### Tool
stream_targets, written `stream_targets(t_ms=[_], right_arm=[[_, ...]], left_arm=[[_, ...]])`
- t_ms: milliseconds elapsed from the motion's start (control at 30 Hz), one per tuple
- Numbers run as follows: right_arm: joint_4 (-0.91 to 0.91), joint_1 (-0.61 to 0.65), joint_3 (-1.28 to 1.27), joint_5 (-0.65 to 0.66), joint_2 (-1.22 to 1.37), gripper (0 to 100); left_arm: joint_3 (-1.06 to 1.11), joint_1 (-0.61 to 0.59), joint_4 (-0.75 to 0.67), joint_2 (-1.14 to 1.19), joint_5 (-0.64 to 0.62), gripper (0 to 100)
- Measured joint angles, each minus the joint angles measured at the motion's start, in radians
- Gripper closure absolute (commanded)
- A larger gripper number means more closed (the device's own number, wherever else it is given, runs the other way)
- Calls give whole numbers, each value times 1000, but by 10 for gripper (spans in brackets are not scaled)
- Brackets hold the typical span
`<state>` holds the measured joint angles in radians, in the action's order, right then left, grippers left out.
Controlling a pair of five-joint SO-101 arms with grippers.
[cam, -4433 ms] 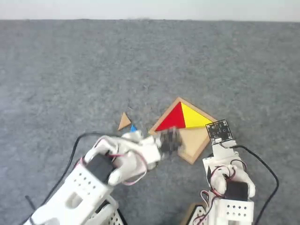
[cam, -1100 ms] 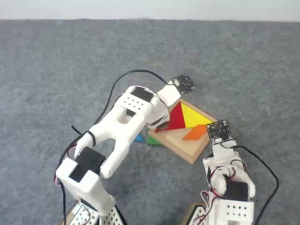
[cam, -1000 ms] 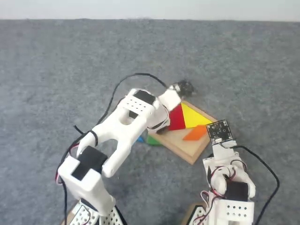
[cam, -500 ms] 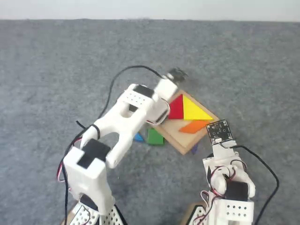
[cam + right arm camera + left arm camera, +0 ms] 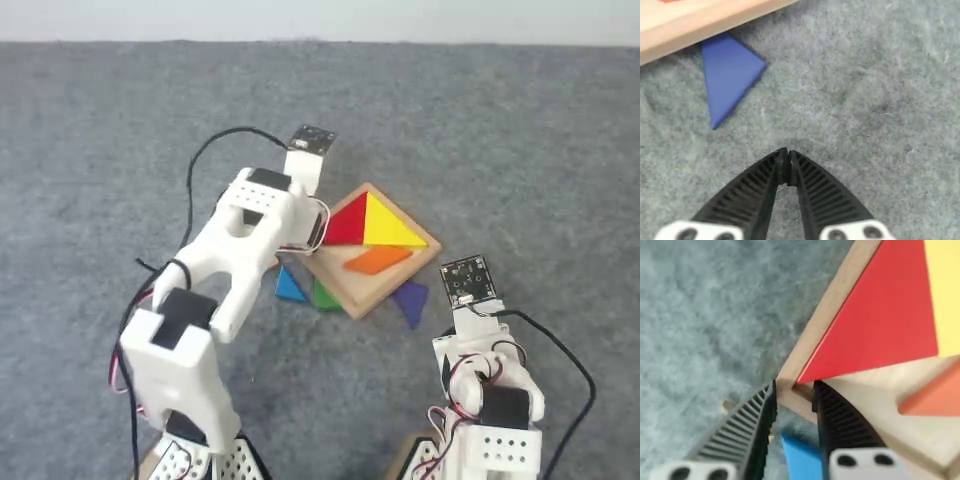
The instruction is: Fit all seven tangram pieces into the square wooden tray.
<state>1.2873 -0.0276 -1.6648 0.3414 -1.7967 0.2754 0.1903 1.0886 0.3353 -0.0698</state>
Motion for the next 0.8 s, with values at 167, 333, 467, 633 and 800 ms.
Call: stream_targets(t_ms=[167, 333, 467, 633, 800], right_arm=[[0, 0, 0, 0, 0, 991], [0, 0, 0, 0, 0, 991], [0, 0, 0, 0, 0, 991], [0, 0, 0, 0, 0, 991], [0, 0, 0, 0, 0, 991]], left_arm=[[192, -8, -77, -144, -14, 889], [377, -11, -164, -365, 23, 761], [525, -2, -210, -603, 60, 746], [680, 81, -238, -873, 167, 764], [686, 189, -238, -876, 218, 808]])
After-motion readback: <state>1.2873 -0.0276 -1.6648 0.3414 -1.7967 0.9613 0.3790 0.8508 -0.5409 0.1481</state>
